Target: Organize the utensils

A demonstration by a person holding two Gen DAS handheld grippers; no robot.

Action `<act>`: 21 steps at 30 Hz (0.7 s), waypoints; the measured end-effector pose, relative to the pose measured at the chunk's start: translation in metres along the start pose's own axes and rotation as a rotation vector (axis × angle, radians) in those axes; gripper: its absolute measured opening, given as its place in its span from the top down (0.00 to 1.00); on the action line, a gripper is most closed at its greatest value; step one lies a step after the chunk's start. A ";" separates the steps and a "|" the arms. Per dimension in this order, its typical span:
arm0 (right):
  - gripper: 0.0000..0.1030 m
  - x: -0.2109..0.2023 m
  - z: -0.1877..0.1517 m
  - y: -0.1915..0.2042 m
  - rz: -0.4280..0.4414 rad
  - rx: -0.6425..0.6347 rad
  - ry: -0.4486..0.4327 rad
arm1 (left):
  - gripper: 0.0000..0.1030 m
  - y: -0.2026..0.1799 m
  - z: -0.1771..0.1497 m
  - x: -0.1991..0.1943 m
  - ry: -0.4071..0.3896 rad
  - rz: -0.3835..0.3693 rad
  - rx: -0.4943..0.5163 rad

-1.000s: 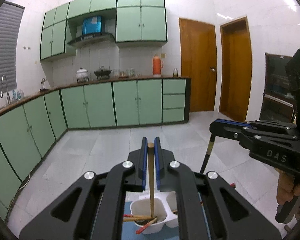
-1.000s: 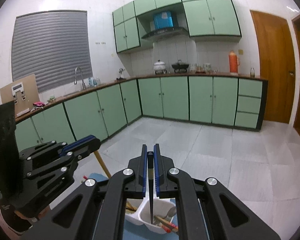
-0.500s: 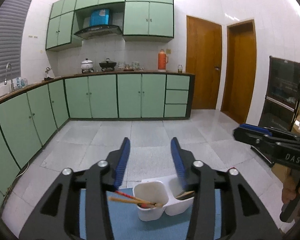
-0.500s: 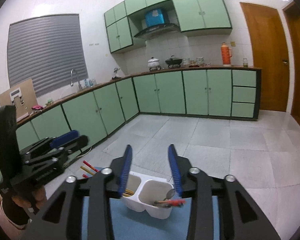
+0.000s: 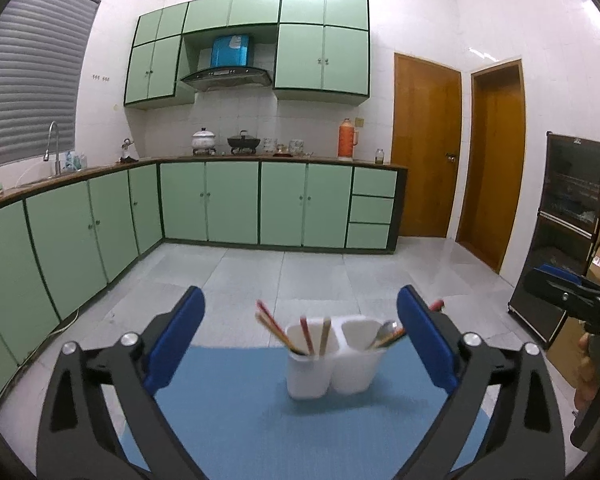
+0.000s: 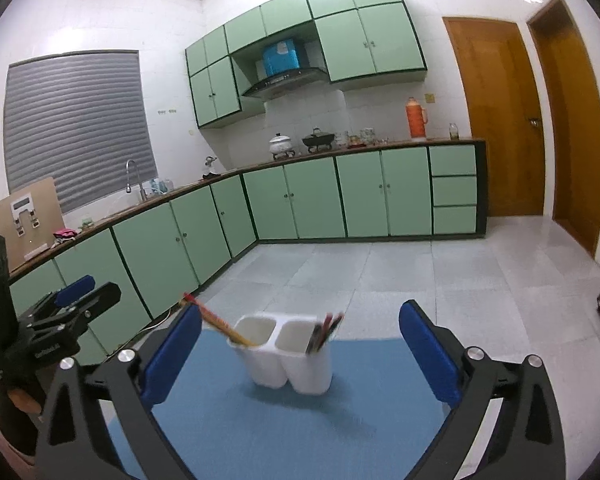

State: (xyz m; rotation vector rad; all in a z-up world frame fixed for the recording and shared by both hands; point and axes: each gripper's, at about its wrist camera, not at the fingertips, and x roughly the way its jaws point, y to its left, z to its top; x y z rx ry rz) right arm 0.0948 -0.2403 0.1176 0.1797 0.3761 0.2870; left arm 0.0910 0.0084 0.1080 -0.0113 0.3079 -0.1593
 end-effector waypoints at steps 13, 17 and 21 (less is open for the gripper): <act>0.06 -0.040 -0.042 0.025 -0.046 -0.026 0.058 | 0.07 -0.014 -0.033 -0.050 0.059 0.017 0.026; 0.06 -0.050 -0.046 0.030 -0.042 -0.032 0.059 | 0.07 -0.017 -0.033 -0.062 0.060 0.009 0.029; 0.06 -0.059 -0.048 0.034 -0.051 -0.039 0.053 | 0.07 -0.022 -0.030 -0.072 0.053 0.007 0.037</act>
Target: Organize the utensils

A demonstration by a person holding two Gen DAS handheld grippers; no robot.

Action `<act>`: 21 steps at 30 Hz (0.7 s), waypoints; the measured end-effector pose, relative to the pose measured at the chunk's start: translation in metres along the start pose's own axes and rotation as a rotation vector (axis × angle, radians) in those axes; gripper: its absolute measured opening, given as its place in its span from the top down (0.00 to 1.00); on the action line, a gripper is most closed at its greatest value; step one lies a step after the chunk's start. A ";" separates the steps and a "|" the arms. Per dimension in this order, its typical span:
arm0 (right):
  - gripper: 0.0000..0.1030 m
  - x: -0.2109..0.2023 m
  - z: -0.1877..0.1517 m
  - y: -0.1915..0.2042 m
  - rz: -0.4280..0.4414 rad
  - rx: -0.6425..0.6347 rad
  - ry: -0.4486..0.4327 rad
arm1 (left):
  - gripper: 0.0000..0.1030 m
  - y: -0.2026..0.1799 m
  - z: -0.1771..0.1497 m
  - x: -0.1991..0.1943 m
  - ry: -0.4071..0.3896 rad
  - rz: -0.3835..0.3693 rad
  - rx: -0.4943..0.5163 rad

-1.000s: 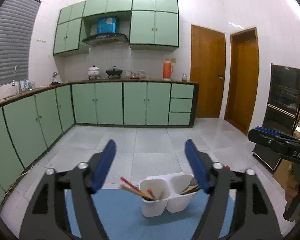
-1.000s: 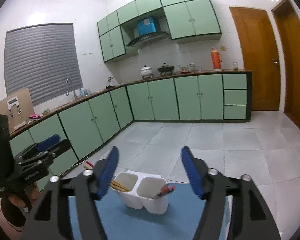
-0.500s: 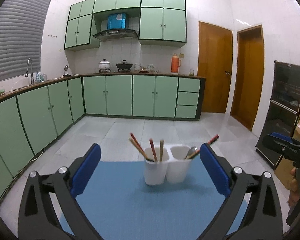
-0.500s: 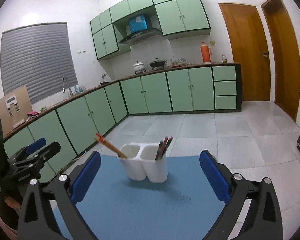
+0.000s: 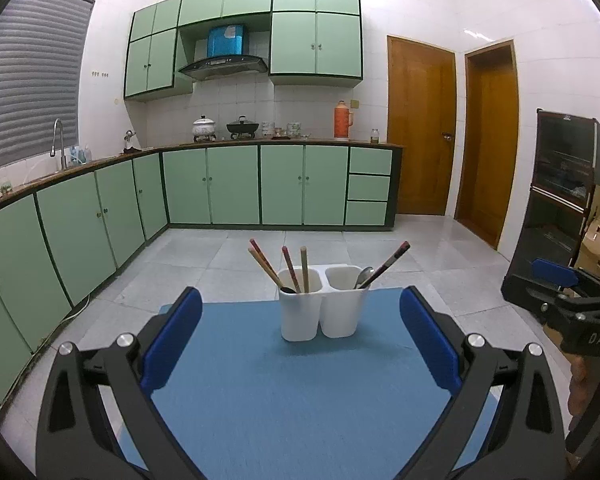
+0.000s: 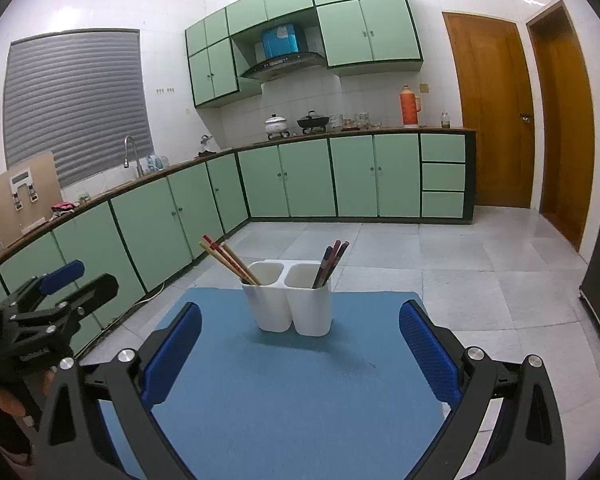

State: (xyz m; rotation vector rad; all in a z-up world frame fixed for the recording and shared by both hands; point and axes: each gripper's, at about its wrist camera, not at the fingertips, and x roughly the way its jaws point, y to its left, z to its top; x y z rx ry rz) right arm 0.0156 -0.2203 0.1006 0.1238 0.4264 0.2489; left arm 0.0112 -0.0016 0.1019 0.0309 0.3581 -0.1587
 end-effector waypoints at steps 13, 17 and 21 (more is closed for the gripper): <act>0.06 -0.032 0.002 0.014 0.027 -0.017 -0.044 | 0.07 -0.010 0.005 -0.032 -0.046 -0.004 0.009; 0.06 -0.036 0.004 0.018 0.022 -0.029 -0.050 | 0.07 -0.011 0.006 -0.036 -0.055 -0.010 0.012; 0.06 -0.036 0.007 0.018 0.025 -0.032 -0.056 | 0.07 -0.012 0.004 -0.040 -0.063 -0.013 0.010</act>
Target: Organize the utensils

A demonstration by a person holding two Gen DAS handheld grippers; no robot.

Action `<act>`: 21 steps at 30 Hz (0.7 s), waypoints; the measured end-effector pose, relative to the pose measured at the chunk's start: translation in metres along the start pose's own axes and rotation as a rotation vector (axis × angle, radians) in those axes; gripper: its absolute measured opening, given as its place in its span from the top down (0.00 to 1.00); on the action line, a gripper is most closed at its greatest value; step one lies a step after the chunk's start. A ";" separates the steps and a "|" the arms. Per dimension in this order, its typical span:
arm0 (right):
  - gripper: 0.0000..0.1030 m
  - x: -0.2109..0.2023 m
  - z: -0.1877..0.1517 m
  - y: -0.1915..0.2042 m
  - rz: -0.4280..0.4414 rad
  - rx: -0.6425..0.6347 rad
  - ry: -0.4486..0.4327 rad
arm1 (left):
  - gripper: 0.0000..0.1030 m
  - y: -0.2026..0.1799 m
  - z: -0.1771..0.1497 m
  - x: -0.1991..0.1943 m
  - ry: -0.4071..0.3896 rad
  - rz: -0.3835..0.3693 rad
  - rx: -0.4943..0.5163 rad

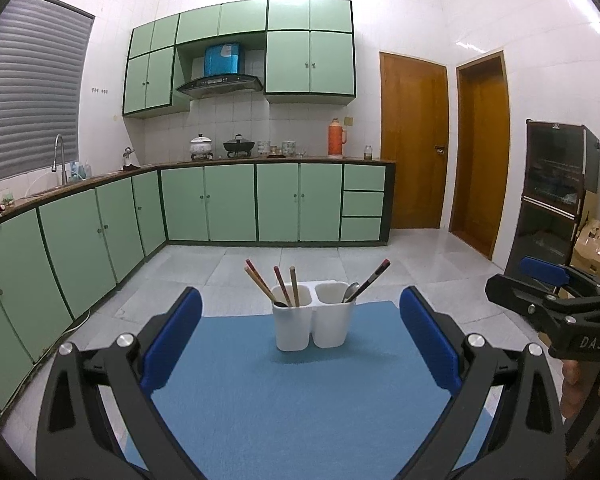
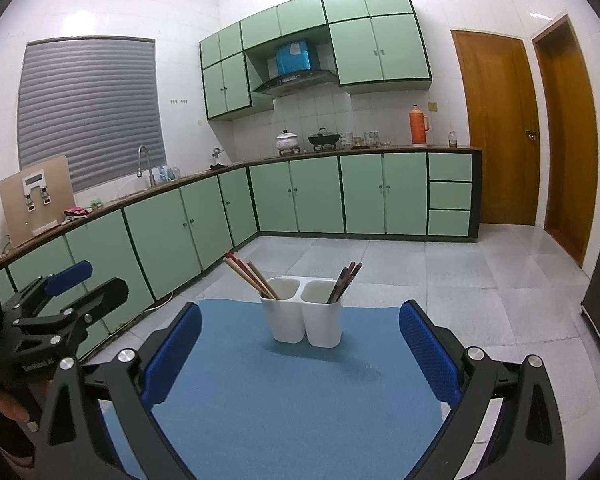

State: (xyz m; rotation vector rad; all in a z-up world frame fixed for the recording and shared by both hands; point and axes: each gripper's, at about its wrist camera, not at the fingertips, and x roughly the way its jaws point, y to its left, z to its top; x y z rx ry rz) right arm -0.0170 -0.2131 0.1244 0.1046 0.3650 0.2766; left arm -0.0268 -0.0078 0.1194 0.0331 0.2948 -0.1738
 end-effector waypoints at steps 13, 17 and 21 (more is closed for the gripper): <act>0.06 0.001 0.001 0.003 -0.002 -0.008 0.000 | 0.07 -0.003 0.003 0.000 -0.007 0.001 -0.002; 0.06 0.001 0.001 0.002 -0.001 -0.006 0.000 | 0.07 -0.003 0.003 0.000 -0.004 0.004 0.001; 0.06 0.001 0.000 0.004 -0.002 -0.011 0.001 | 0.07 -0.002 0.004 0.000 0.000 0.011 -0.006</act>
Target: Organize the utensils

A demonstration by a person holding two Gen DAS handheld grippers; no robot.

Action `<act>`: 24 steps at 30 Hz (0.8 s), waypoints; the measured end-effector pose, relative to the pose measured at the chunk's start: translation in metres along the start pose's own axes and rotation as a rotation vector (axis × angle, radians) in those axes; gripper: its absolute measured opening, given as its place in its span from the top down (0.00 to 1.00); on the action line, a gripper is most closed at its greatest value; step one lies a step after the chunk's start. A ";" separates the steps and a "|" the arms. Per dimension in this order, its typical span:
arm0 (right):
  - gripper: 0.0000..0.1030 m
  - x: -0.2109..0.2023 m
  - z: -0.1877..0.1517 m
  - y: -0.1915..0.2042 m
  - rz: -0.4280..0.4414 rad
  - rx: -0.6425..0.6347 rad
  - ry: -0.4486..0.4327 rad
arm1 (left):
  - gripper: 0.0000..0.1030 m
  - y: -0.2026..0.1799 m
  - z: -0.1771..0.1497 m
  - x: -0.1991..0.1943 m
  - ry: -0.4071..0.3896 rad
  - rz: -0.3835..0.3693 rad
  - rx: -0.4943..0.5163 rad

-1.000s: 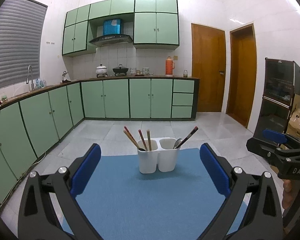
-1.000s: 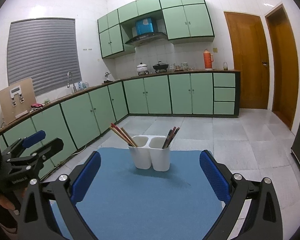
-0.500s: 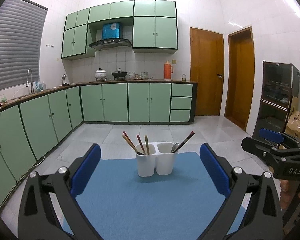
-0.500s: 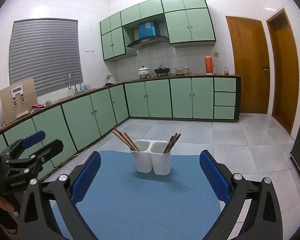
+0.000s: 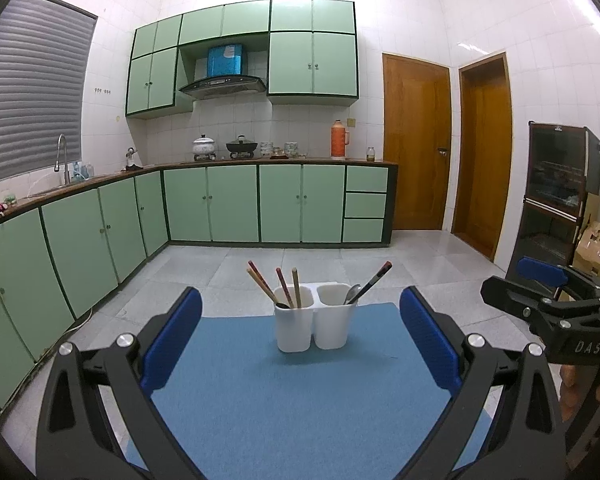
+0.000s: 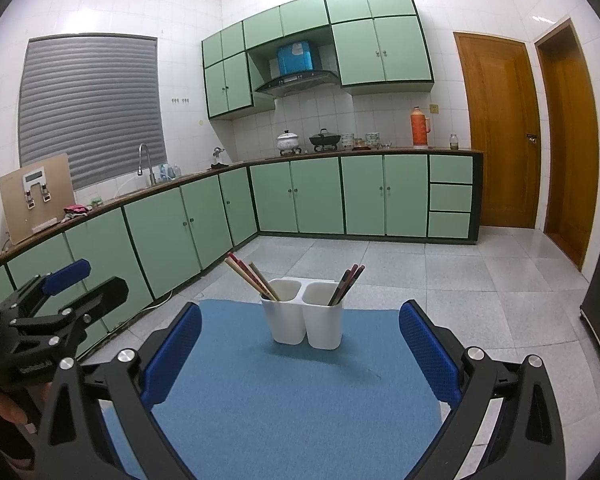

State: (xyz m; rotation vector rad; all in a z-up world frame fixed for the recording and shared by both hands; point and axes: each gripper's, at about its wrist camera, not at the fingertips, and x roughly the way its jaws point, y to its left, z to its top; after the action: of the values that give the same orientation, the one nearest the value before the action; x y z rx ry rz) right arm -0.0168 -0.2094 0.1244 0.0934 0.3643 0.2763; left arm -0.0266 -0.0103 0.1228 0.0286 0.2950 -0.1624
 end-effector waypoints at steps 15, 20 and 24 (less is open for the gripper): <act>0.06 0.002 -0.003 0.004 0.003 -0.003 0.004 | 0.07 0.000 0.000 -0.002 0.006 0.010 -0.005; 0.06 0.002 -0.003 0.004 0.003 -0.003 0.003 | 0.07 0.000 -0.001 -0.001 0.006 0.009 -0.004; 0.06 0.002 -0.003 0.004 0.003 -0.002 0.003 | 0.07 0.002 -0.001 0.001 0.009 0.011 -0.008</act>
State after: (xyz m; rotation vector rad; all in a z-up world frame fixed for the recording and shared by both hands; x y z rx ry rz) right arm -0.0173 -0.2049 0.1215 0.0913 0.3671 0.2798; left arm -0.0255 -0.0087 0.1218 0.0227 0.3046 -0.1499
